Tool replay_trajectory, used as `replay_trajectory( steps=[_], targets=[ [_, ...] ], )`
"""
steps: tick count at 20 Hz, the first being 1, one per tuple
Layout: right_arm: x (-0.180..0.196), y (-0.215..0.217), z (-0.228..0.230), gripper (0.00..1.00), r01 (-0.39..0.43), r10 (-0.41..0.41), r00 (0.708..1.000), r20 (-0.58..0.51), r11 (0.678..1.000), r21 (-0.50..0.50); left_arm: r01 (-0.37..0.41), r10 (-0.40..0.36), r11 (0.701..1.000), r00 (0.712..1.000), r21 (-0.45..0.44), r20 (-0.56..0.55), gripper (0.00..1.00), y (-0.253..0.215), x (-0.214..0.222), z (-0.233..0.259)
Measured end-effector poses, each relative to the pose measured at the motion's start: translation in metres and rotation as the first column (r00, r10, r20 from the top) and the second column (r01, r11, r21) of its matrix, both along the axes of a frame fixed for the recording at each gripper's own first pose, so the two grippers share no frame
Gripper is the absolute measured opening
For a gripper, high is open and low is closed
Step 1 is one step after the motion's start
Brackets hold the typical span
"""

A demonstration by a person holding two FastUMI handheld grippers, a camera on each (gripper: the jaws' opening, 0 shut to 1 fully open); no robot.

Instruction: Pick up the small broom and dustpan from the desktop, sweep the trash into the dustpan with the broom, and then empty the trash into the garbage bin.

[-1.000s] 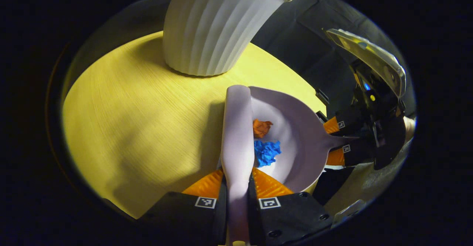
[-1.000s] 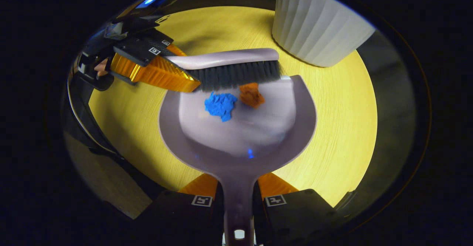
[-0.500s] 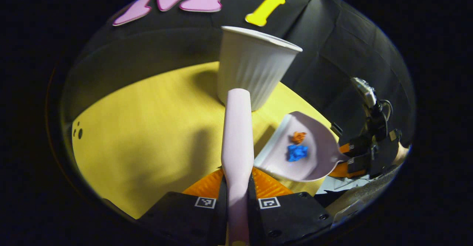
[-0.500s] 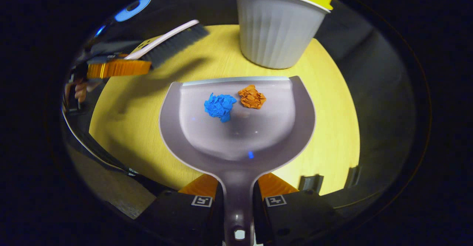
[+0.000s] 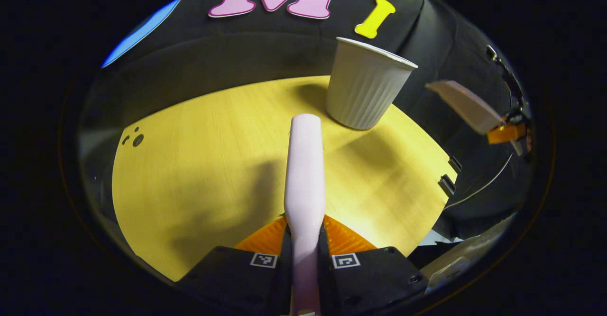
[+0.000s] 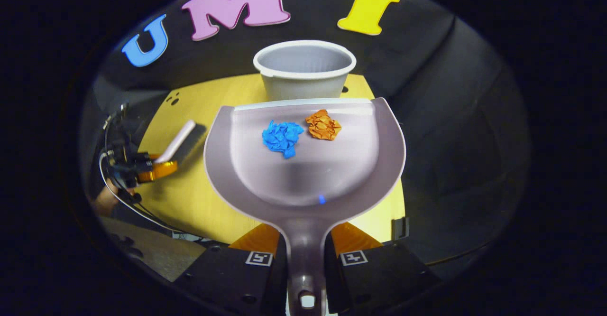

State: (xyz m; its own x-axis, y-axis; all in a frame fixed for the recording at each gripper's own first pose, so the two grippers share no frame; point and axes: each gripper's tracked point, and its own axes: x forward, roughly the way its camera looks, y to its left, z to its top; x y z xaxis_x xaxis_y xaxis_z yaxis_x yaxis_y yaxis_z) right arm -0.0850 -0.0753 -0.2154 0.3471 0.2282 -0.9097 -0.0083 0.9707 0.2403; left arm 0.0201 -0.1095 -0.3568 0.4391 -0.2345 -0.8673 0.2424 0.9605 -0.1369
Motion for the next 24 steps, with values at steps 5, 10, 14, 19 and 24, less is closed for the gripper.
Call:
replay_trajectory(
  steps=[5, 10, 14, 19, 24],
  targets=[
    [0.074, -0.048, 0.020, 0.37, 0.010, -0.003, 0.998, 0.061, 0.995, -0.104, -0.025, 0.025, 1.000, 1.000, -0.011, -0.017, 0.27, 0.000, 0.004, -0.005],
    [0.145, -0.092, 0.021, 0.37, -0.068, 0.082, 0.996, 0.043, 0.961, -0.268, -0.051, 0.051, 0.999, 0.998, -0.009, -0.027, 0.28, 0.001, 0.004, -0.014],
    [0.176, -0.103, 0.018, 0.37, -0.164, 0.164, 0.986, -0.029, 0.927, -0.337, -0.067, 0.067, 0.998, 0.997, -0.002, -0.031, 0.28, 0.002, 0.005, -0.015],
    [0.194, -0.108, 0.015, 0.36, -0.330, 0.289, 0.944, -0.162, 0.860, -0.389, -0.098, 0.097, 0.995, 0.994, -0.008, -0.039, 0.27, 0.006, 0.003, -0.018],
    [0.206, -0.120, 0.012, 0.36, -0.482, 0.374, 0.872, -0.315, 0.767, -0.424, -0.115, 0.115, 0.993, 0.992, -0.008, -0.044, 0.27, 0.011, -0.003, -0.024]
  ],
)
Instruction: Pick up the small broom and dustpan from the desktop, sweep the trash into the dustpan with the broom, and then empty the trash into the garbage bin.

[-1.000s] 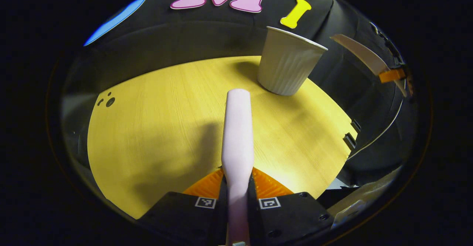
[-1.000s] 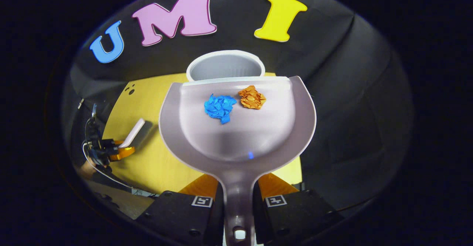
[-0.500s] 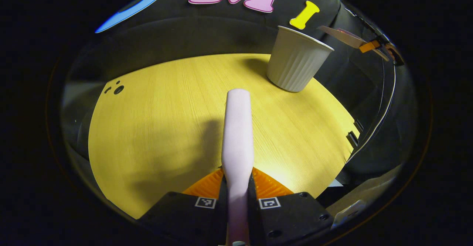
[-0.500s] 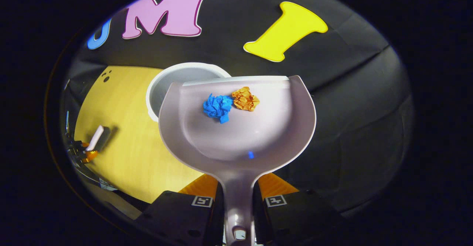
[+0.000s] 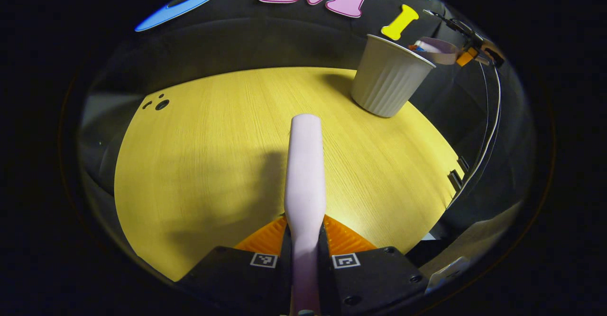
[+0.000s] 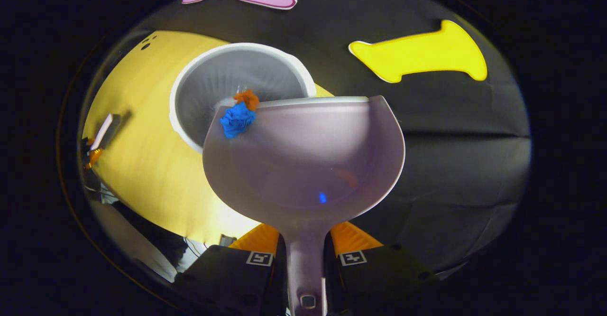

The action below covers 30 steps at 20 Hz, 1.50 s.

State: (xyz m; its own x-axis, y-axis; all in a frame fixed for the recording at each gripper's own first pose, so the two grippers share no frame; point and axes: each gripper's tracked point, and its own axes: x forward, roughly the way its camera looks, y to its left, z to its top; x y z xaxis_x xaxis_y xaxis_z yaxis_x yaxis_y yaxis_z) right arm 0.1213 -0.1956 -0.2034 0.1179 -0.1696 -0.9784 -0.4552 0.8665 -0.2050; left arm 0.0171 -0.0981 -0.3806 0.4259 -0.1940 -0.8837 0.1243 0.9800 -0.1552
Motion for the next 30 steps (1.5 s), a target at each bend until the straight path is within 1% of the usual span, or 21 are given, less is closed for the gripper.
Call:
replay_trajectory(
  steps=[4, 6, 10, 11, 13, 15, 16, 17, 18, 19, 22, 23, 24, 25, 27, 28, 29, 30],
  targets=[
    [0.002, -0.006, 0.005, 0.36, -0.064, 0.063, 0.996, -0.056, 0.997, -0.033, -0.026, 0.026, 1.000, 1.000, -0.003, -0.007, 0.28, 0.006, -0.007, -0.003],
    [0.003, -0.003, 0.003, 0.36, -0.083, 0.080, 0.993, -0.082, 0.996, -0.034, -0.036, 0.035, 0.999, 0.999, -0.005, -0.007, 0.27, 0.008, -0.008, -0.005],
    [0.006, 0.003, 0.002, 0.36, -0.101, 0.099, 0.992, -0.075, 0.995, -0.023, -0.051, 0.051, 0.999, 0.999, 0.001, -0.004, 0.27, 0.010, -0.004, -0.006],
    [0.007, 0.004, 0.002, 0.36, -0.101, 0.100, 0.993, -0.066, 0.995, -0.021, -0.053, 0.053, 0.999, 0.999, 0.002, -0.002, 0.26, 0.011, -0.003, -0.005],
    [0.007, 0.005, 0.003, 0.36, -0.079, 0.079, 0.997, -0.025, 0.997, 0.003, -0.056, 0.056, 0.998, 0.998, 0.008, 0.001, 0.28, 0.012, -0.002, -0.004],
    [0.004, 0.013, 0.007, 0.39, -0.033, 0.031, 0.999, 0.040, 0.997, 0.069, -0.063, 0.063, 0.998, 0.998, 0.013, 0.003, 0.27, 0.011, 0.000, -0.002],
    [0.002, 0.017, 0.011, 0.36, -0.010, 0.002, 0.997, 0.077, 0.994, 0.109, -0.068, 0.068, 0.998, 0.998, 0.016, 0.005, 0.27, 0.011, 0.000, -0.001],
    [-0.001, 0.022, 0.018, 0.36, 0.009, -0.026, 0.993, 0.111, 0.988, 0.153, -0.070, 0.070, 0.997, 0.998, 0.021, 0.007, 0.27, 0.012, 0.000, 0.001],
    [-0.005, 0.027, 0.025, 0.32, 0.024, -0.053, 0.988, 0.144, 0.980, 0.198, -0.072, 0.072, 0.997, 0.997, 0.028, 0.009, 0.27, 0.013, 0.000, 0.001],
    [-0.010, 0.032, 0.034, 0.36, 0.036, -0.081, 0.981, 0.177, 0.970, 0.241, -0.072, 0.072, 0.997, 0.997, 0.036, 0.013, 0.28, 0.013, 0.000, 0.001],
    [-0.038, 0.053, 0.063, 0.36, 0.052, -0.146, 0.960, 0.238, 0.931, 0.361, -0.074, 0.073, 0.996, 0.997, 0.057, 0.024, 0.27, 0.015, 0.002, 0.003],
    [-0.051, 0.061, 0.070, 0.39, 0.050, -0.159, 0.956, 0.248, 0.917, 0.396, -0.075, 0.073, 0.995, 0.997, 0.062, 0.027, 0.27, 0.016, 0.003, 0.004],
    [-0.065, 0.070, 0.075, 0.36, 0.046, -0.168, 0.953, 0.253, 0.904, 0.425, -0.075, 0.073, 0.995, 0.997, 0.068, 0.028, 0.28, 0.016, 0.004, 0.005],
    [-0.081, 0.082, 0.076, 0.36, 0.039, -0.167, 0.955, 0.246, 0.891, 0.451, -0.072, 0.070, 0.995, 0.997, 0.074, 0.030, 0.28, 0.017, 0.005, 0.005],
    [-0.113, 0.111, 0.069, 0.36, 0.019, -0.140, 0.968, 0.209, 0.869, 0.494, -0.064, 0.062, 0.994, 0.998, 0.090, 0.030, 0.27, 0.018, 0.008, 0.003],
    [-0.130, 0.125, 0.063, 0.39, 0.015, -0.131, 0.972, 0.193, 0.859, 0.512, -0.060, 0.057, 0.993, 0.998, 0.098, 0.031, 0.27, 0.018, 0.010, 0.002],
    [-0.150, 0.138, 0.056, 0.36, 0.008, -0.116, 0.978, 0.172, 0.849, 0.528, -0.054, 0.051, 0.993, 0.998, 0.106, 0.028, 0.29, 0.018, 0.012, 0.001],
    [-0.166, 0.153, 0.047, 0.36, 0.010, -0.112, 0.981, 0.156, 0.842, 0.539, -0.049, 0.046, 0.992, 0.999, 0.119, 0.028, 0.26, 0.018, 0.013, 0.000]
  ],
)
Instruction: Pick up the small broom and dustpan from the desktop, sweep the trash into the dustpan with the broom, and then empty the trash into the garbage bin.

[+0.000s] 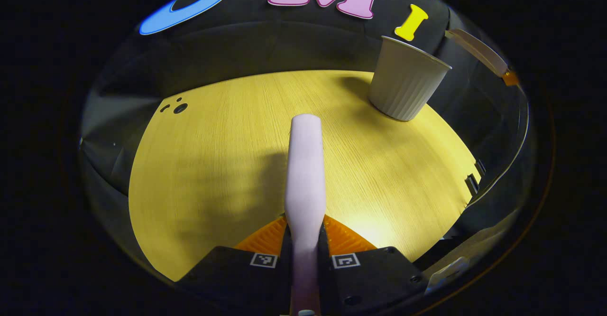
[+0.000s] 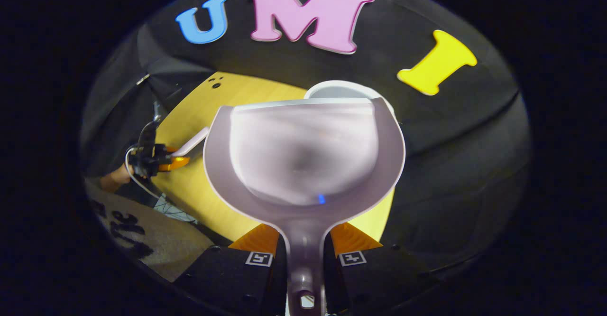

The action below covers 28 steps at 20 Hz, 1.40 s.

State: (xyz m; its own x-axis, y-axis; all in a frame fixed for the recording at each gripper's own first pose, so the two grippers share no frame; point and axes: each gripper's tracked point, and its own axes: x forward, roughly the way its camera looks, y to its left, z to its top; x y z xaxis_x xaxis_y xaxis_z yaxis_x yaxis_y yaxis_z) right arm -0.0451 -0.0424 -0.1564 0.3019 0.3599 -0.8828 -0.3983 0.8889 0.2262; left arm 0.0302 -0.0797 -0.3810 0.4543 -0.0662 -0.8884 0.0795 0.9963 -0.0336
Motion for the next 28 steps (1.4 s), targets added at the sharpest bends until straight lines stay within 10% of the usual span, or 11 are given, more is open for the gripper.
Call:
replay_trajectory(
  steps=[13, 28],
  targets=[
    [-0.085, 0.136, -0.203, 0.36, 0.036, -0.029, 0.988, -0.153, 0.998, 0.043, 0.003, 0.002, 0.993, 0.999, 0.115, -0.040, 0.27, 0.021, 0.004, -0.037],
    [-0.090, 0.158, -0.244, 0.39, 0.082, -0.076, 0.972, -0.223, 0.996, 0.018, 0.011, 0.002, 0.989, 0.996, 0.148, -0.086, 0.29, 0.030, 0.008, -0.066]
  ],
)
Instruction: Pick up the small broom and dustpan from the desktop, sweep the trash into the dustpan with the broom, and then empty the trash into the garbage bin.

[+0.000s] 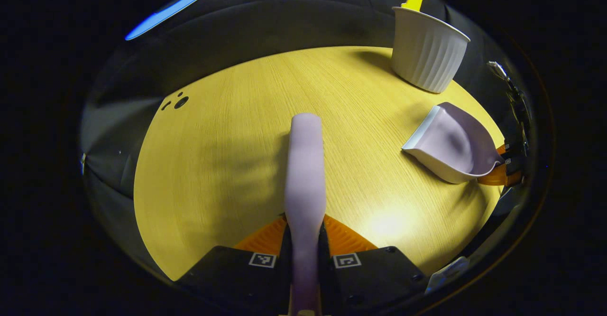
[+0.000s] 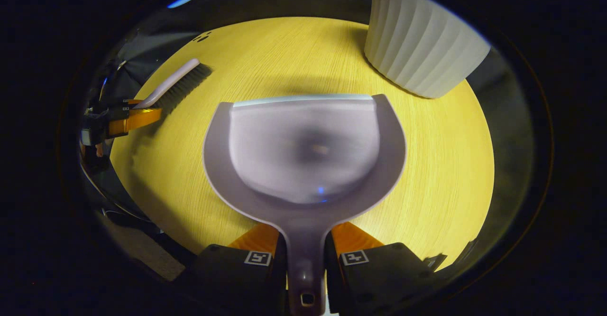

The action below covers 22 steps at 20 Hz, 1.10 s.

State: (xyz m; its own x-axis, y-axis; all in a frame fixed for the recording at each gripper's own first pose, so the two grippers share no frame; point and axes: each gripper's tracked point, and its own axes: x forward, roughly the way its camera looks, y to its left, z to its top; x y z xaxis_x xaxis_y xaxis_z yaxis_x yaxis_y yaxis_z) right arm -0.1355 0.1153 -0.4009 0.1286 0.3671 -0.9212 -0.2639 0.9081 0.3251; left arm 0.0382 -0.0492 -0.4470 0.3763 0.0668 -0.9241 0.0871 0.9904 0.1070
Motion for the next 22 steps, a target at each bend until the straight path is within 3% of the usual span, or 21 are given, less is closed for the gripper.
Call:
replay_trajectory(
  steps=[3, 8, 13, 18, 20, 22],
  targets=[
    [-0.002, 0.002, 0.005, 0.45, 0.004, -0.004, 1.000, -0.014, 1.000, 0.021, -0.006, 0.005, 1.000, 1.000, 0.016, 0.009, 0.31, 0.003, 0.001, 0.006],
    [0.000, -0.009, 0.030, 0.45, 0.024, -0.024, 1.000, 0.014, 0.999, 0.044, 0.007, -0.009, 0.999, 0.999, 0.035, 0.043, 0.30, 0.004, -0.008, 0.027],
    [0.012, -0.028, 0.088, 0.45, 0.079, -0.087, 0.990, 0.113, 0.994, 0.081, -0.021, 0.017, 0.999, 0.990, 0.027, 0.141, 0.30, 0.004, -0.016, 0.075],
    [0.039, -0.031, 0.160, 0.45, 0.142, -0.179, 0.934, 0.309, 0.980, 0.140, -0.066, 0.077, 0.997, 0.931, -0.042, 0.357, 0.30, -0.013, 0.002, 0.151],
    [0.052, -0.029, 0.188, 0.49, 0.148, -0.208, 0.894, 0.397, 0.973, 0.177, -0.081, 0.101, 0.995, 0.894, -0.064, 0.437, 0.30, -0.022, 0.007, 0.181],
    [0.069, -0.029, 0.211, 0.45, 0.128, -0.215, 0.846, 0.488, 0.970, 0.207, -0.101, 0.117, 0.993, 0.847, -0.058, 0.519, 0.30, -0.023, 0.012, 0.211]
  ],
)
